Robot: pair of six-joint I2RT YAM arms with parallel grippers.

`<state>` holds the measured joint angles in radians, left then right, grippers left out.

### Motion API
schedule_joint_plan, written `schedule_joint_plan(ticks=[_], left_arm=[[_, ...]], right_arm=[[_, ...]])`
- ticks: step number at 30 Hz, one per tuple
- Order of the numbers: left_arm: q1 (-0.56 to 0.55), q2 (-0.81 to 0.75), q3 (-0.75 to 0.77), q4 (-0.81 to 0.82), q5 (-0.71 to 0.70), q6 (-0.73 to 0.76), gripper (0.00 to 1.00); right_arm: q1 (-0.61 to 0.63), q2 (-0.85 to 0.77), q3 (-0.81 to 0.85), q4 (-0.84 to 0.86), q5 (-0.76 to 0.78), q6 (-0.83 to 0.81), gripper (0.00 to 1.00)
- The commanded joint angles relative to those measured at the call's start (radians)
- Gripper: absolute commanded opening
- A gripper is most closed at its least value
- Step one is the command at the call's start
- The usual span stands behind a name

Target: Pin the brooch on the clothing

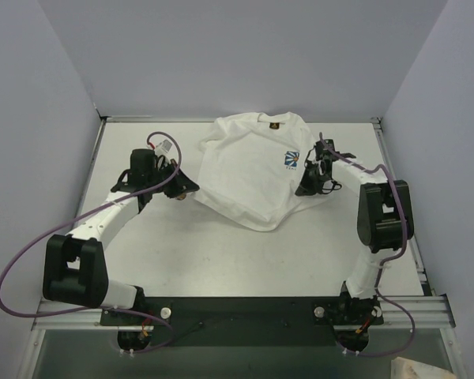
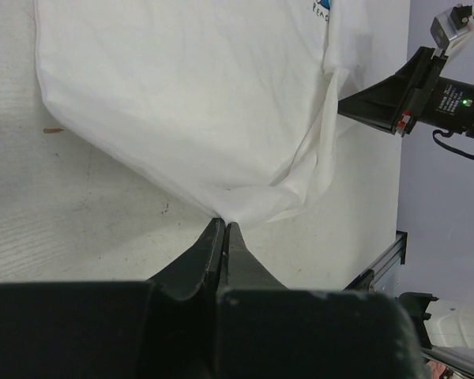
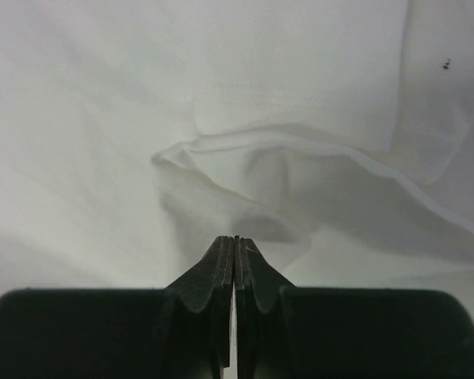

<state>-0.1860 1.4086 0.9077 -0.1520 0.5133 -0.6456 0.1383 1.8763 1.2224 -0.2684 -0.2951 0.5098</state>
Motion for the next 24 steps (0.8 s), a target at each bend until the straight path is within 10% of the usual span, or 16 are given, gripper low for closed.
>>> schedule_joint_plan(ticks=[1,7,12,14,24], left_arm=[[0.01,-0.017,0.02,0.046,0.019,0.02,0.0],[0.008,-0.033,0.01,0.04,0.017,0.021,0.0],[0.01,-0.04,0.002,0.039,0.016,0.023,0.0],[0.008,-0.039,-0.001,0.039,0.016,0.024,0.0],[0.01,-0.033,-0.01,0.052,0.024,0.021,0.0]], right_arm=[[0.004,-0.156,0.005,-0.074,0.033,-0.024,0.0],[-0.017,-0.135,-0.011,-0.083,0.065,-0.053,0.06],[-0.028,-0.063,-0.023,-0.038,0.014,-0.065,0.58],[-0.028,-0.051,-0.02,-0.031,0.013,-0.065,0.63],[-0.039,0.043,-0.017,0.031,-0.085,-0.044,0.46]])
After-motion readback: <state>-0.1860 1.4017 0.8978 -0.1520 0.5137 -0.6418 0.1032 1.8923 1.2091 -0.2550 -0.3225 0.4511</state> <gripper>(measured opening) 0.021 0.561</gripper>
